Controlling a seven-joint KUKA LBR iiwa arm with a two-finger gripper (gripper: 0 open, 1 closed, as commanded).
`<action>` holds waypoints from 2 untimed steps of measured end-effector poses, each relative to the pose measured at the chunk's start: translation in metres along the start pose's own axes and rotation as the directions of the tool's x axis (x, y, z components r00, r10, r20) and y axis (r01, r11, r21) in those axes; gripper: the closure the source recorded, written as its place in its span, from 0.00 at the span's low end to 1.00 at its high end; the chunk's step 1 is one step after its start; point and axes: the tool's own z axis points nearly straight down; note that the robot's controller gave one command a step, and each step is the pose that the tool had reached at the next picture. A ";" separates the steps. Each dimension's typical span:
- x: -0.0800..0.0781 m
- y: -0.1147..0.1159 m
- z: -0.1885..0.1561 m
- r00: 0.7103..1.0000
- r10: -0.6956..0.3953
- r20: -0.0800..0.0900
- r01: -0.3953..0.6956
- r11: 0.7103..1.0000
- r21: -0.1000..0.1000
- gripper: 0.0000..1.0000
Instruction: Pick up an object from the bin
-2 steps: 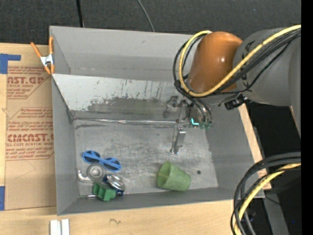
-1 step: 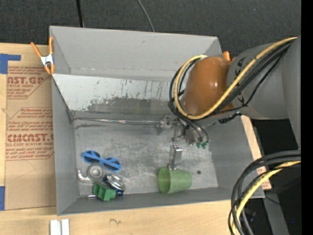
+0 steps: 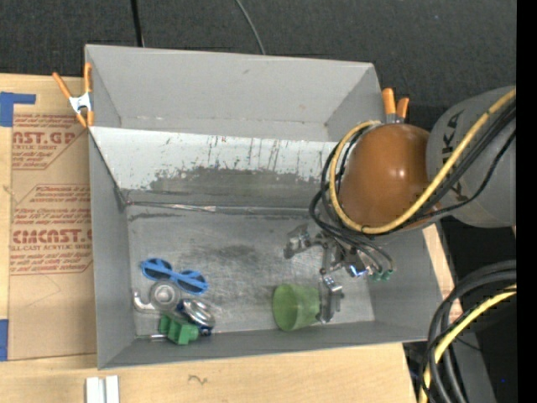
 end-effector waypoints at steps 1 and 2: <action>0.011 -0.005 0.074 0.960 -0.279 0.025 0.278 0.960 0.012 0.00; 0.010 -0.004 0.072 0.960 -0.278 0.027 0.278 0.960 0.013 1.00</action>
Offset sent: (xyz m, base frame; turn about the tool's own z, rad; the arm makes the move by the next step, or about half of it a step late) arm -0.0164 -0.0093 -0.0768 -0.2809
